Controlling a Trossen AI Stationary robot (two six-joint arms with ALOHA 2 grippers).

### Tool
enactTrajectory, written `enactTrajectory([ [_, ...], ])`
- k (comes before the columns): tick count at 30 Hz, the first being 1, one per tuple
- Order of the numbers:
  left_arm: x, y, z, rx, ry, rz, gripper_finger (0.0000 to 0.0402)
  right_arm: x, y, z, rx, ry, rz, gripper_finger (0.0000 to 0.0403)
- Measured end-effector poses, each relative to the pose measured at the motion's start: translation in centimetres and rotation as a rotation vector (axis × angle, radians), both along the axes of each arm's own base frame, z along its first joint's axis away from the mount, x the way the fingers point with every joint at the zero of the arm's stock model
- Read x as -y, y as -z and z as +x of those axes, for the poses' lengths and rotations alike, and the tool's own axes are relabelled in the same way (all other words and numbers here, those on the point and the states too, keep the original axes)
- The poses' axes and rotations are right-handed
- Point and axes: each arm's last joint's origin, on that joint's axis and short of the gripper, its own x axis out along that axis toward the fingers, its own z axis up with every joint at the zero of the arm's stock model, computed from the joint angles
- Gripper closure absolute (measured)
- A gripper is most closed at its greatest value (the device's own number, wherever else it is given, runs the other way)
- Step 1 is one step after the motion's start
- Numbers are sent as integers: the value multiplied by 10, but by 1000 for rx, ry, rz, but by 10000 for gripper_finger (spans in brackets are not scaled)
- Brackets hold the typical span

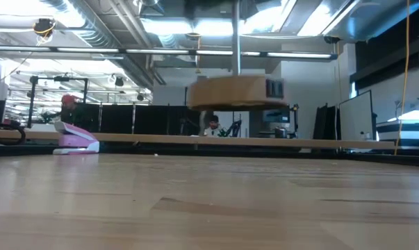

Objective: Screw lightbulb
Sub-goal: Remove the white lightbulb from the brown lamp

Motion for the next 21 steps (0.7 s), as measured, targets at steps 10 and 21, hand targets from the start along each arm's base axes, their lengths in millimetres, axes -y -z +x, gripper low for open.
enactTrajectory([
  [10, -1, -1, 4, 17, 469, -34, 248, -10, 3, 2, 35, -409, 2, 159],
  [21, -5, 1, 5, 0, 313, -33, 248, -7, 5, 3, -37, -201, 47, 89],
])
